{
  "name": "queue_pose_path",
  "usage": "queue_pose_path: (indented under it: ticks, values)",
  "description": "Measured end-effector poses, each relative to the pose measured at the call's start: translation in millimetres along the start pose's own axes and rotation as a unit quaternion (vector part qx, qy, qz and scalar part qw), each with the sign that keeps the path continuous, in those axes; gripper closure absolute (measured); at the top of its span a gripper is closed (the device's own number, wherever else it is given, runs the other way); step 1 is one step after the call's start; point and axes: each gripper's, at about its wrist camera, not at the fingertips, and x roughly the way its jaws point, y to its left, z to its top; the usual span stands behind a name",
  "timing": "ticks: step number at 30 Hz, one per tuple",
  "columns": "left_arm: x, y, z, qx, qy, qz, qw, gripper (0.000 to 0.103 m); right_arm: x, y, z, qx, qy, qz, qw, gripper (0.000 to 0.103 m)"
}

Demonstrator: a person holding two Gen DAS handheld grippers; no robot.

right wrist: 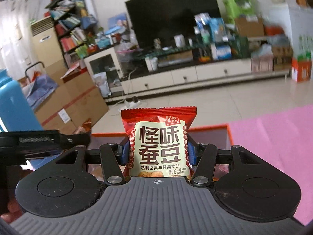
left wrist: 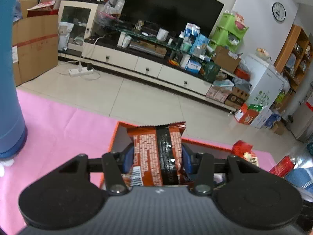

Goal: Organize snacks
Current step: 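Carry both snacks over the orange box and open both tools to drop them, then move both tools away from the orange box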

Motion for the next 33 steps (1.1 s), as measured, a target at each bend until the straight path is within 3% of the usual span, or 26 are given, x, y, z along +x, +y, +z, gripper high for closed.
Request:
queue_pose_path:
  ticks: [4, 8, 14, 17, 18, 23, 24, 27, 28, 29, 33]
  values:
    - [18.1, 3.2, -7.8, 0.023, 0.014, 0.029, 0.9992, 0.056, 29.3, 0.0, -7.2, -0.032, 0.032, -0.03, 0.999, 0.065]
    - [34.0, 8.2, -14.0, 0.015, 0.029, 0.044, 0.9985, 0.056, 42.2, 5.2, -10.9, -0.07, 0.057, -0.053, 0.995, 0.065]
    - [33.4, 1.9, -20.5, 0.041, 0.023, 0.06, 0.9971, 0.049, 53.9, 3.4, -18.2, -0.07, 0.073, -0.066, 0.993, 0.064]
    - [27.6, -0.7, -17.1, 0.038, 0.016, 0.058, 0.9974, 0.038, 52.8, 1.4, -20.1, -0.06, 0.078, -0.062, 0.993, 0.056]
    - [22.6, -1.5, -14.6, 0.034, 0.009, 0.058, 0.9977, 0.037, 50.7, 0.3, -19.1, -0.054, 0.077, -0.059, 0.994, 0.048]
    - [-17.6, -13.1, -0.7, 0.027, -0.04, 0.027, 0.9985, 0.034, 6.0, 5.1, -0.6, -0.049, 0.014, -0.041, 0.998, 0.028]
    - [-28.1, -16.8, 0.4, 0.03, -0.049, 0.02, 0.9982, 0.031, -6.8, 6.9, 1.9, -0.051, -0.003, -0.041, 0.998, 0.022]
    - [-62.1, -34.5, -5.5, 0.055, -0.068, 0.012, 0.9961, 0.02, -51.6, 12.1, 7.7, -0.057, -0.045, -0.034, 0.997, 0.017]
    - [-73.7, -40.0, -11.7, 0.066, -0.075, 0.016, 0.9949, 0.015, -66.9, 12.7, 5.9, -0.058, -0.054, -0.03, 0.996, 0.013]
    - [-83.8, -44.9, -19.8, 0.074, -0.079, 0.023, 0.9939, 0.0, -82.9, 12.1, 0.9, -0.059, -0.062, -0.028, 0.996, 0.012]
    - [-109.6, -52.8, -71.3, 0.129, -0.054, 0.037, 0.9895, 0.001, -134.4, -5.8, -42.5, -0.063, -0.051, -0.038, 0.996, 0.011]
